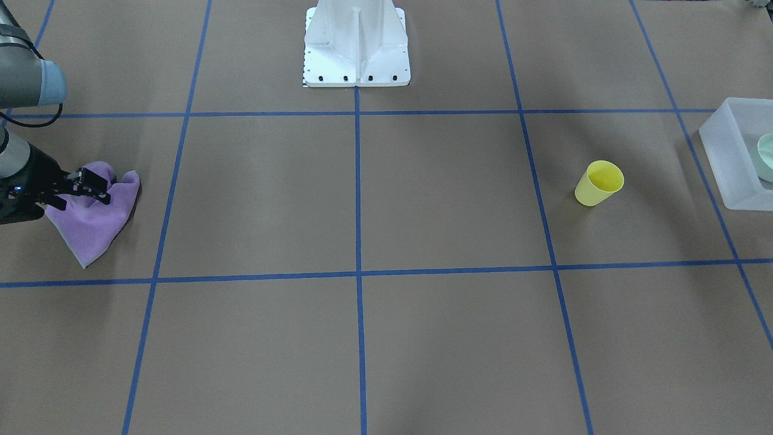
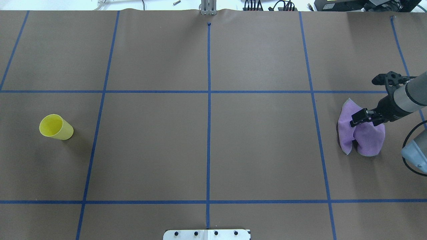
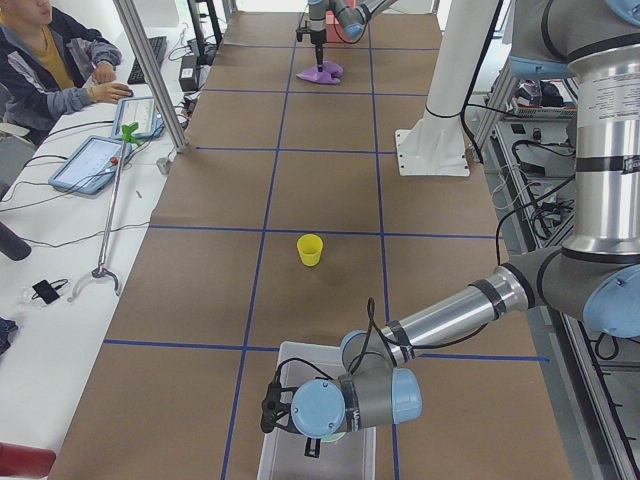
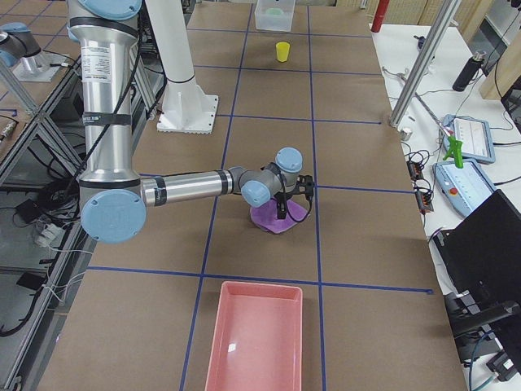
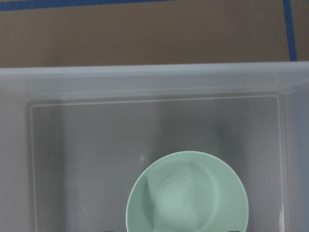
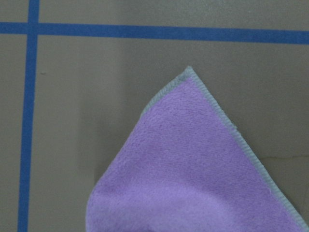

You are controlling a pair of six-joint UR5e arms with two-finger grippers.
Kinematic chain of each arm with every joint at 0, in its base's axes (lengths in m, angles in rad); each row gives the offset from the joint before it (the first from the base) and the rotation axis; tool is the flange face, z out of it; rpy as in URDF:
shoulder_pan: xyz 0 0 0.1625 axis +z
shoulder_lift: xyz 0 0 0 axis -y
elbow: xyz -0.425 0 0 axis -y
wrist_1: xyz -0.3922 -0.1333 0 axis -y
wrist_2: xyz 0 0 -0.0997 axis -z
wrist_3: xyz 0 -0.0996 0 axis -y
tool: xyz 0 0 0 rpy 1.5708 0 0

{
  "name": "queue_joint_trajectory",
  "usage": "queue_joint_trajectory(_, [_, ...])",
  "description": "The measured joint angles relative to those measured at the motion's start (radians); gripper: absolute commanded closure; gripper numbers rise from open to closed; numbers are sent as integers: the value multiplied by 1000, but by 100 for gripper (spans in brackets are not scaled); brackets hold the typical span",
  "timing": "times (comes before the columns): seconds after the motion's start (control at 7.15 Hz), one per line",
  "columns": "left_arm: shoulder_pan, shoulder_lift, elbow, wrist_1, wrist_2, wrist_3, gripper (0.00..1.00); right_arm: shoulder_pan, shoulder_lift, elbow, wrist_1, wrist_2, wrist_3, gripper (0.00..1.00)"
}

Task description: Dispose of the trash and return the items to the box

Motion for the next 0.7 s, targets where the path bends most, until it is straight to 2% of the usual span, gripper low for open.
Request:
queue_joint_trajectory(0.42, [3,-43,-78,9,-40,-218,13,2,1,12,0,25,-1,100])
queue_joint_trajectory(0.7, [73,-84,-204,10,-113,-537,13,42,-14,59,-9,69,-1,100])
